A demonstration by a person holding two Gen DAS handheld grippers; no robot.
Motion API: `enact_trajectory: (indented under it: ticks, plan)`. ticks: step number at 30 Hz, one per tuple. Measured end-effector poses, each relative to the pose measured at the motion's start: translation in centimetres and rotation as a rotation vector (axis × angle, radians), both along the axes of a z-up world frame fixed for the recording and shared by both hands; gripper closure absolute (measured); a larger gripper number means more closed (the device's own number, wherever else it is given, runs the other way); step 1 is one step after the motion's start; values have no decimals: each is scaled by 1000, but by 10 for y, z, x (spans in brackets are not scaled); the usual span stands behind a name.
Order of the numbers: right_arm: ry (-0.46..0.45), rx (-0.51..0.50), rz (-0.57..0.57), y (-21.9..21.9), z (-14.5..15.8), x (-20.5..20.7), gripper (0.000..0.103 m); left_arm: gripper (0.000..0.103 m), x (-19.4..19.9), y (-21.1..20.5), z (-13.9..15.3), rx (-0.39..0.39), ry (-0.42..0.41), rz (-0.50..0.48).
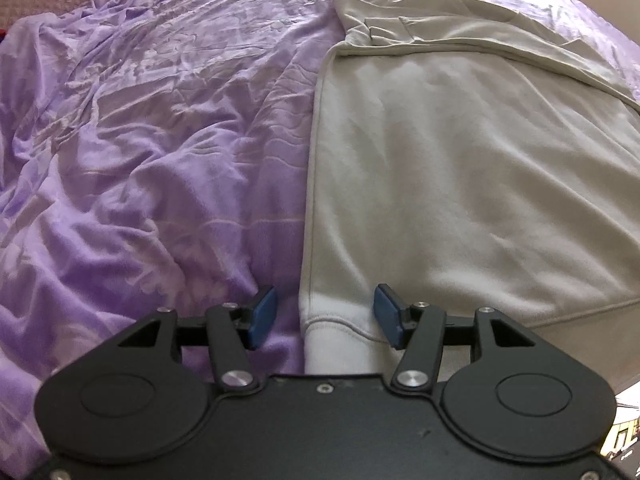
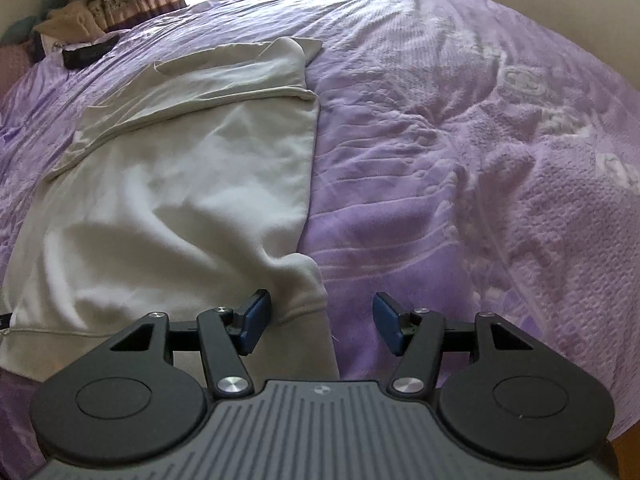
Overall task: Fold small clothes
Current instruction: 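Grasp the shirt hem with the right gripper and lift it toward the collar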
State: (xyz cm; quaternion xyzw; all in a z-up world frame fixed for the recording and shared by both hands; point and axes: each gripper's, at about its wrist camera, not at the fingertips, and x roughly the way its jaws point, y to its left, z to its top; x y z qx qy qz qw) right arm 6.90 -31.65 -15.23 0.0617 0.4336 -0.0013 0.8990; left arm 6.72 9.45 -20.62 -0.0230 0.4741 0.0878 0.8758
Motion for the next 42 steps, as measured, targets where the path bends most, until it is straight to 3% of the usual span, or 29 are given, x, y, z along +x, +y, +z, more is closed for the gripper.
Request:
enact_trajectory:
  ticks: [4, 6, 9, 12, 20, 27, 35, 42]
  plan:
    - [10, -1, 7, 0, -4, 3, 33, 57, -1, -2, -1, -3, -17, -32]
    - [15, -1, 8, 2, -6, 5, 33, 83, -1, -1, -1, -22, -24, -30]
    - [9, 2, 15, 3, -6, 6, 35, 93, 0, 1, 2, -31, -35, -18]
    - [-42, 41, 14, 2, -2, 3, 93, 95, 1, 1, 9, -34, -49, -9]
    - [-192, -22, 30, 15, 29, -2, 94, 96, 1, -5, 53, -9, -146, -18]
    - [-283, 3, 29, 19, 59, 17, 94, 96, 20, -7, 90, 26, -219, 1]
    - [-338, 3, 8, 32, 79, 54, 94, 96, 53, -13, 113, 48, -248, -21]
    - [-316, -10, 23, 37, 81, 80, 94, 96, 72, -12, 114, 63, -241, -13]
